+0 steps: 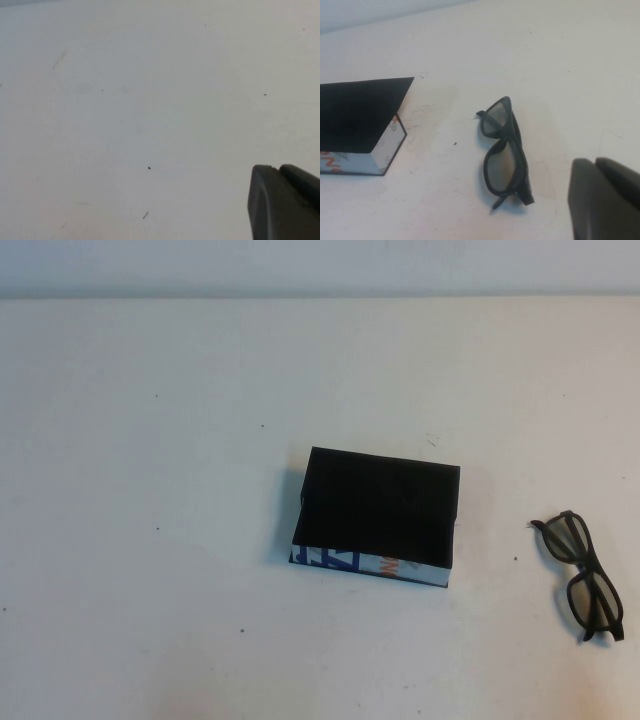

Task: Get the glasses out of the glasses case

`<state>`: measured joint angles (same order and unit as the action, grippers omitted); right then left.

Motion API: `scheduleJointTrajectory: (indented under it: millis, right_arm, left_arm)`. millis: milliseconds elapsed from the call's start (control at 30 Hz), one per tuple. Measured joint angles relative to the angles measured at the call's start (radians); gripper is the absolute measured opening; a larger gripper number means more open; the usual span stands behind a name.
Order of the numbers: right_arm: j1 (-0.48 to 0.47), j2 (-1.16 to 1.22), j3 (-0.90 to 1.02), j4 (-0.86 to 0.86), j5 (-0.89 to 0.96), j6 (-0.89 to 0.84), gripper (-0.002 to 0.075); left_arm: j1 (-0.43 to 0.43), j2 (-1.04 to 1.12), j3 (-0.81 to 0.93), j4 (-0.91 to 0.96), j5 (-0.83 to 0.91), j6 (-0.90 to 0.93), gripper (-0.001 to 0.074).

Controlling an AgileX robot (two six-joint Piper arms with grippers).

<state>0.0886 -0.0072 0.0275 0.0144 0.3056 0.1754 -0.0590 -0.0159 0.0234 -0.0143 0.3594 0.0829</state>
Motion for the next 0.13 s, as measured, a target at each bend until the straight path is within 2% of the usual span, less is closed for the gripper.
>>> scheduleJointTrajectory:
  millis: [133]
  right_arm:
    - [0.0,0.0,0.0,0.0,0.0,0.0,-0.0018]
  left_arm:
    - [0.0,0.0,0.0,0.0,0.0,0.0,-0.0005]
